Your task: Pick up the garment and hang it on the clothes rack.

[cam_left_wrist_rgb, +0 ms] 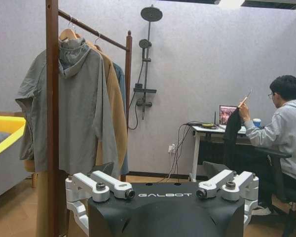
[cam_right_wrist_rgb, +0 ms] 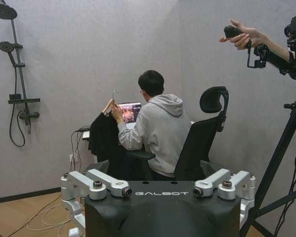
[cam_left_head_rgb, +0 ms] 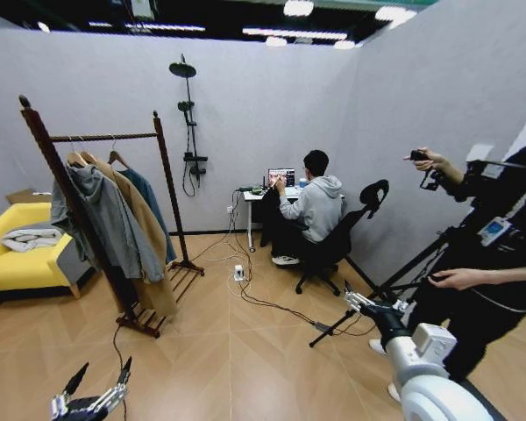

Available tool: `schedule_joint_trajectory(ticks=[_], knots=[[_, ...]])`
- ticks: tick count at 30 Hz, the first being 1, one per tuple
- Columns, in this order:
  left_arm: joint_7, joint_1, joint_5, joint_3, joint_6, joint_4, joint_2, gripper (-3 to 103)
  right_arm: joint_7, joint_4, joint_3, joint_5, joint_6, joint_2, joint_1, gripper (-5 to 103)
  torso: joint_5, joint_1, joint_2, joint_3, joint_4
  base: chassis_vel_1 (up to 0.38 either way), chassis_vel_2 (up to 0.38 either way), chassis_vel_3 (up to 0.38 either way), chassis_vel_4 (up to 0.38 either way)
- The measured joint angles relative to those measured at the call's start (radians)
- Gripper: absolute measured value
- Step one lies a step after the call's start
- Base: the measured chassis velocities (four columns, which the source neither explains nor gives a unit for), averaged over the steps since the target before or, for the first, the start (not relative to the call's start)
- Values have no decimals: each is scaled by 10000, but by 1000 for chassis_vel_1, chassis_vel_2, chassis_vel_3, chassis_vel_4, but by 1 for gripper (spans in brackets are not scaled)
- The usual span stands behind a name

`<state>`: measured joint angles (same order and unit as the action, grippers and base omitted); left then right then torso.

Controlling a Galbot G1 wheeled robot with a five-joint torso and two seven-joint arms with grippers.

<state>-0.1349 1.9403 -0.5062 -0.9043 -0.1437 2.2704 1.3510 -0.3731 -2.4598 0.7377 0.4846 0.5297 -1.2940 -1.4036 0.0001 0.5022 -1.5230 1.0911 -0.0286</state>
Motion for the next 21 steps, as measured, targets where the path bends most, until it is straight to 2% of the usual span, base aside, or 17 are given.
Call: schedule_joint_trajectory(ticks=[17, 19, 21], knots=[[-1, 0, 0, 0, 0, 0, 0, 100, 285, -57, -122, -86, -172, -137, -137, 100, -1, 1, 0, 0, -1, 5, -6, -4, 7], [0, 0, 1, 0, 0, 0, 0, 100, 704, -127, -71, -74, -291, -120, -207, 100, -1, 1, 0, 0, -1, 0, 0, 0, 0], [0, 0, 0, 0, 0, 0, 0, 100, 1924, -158, 242, 63, -592, 0, -304, 100, -1, 1, 0, 0, -1, 0, 0, 0, 0]])
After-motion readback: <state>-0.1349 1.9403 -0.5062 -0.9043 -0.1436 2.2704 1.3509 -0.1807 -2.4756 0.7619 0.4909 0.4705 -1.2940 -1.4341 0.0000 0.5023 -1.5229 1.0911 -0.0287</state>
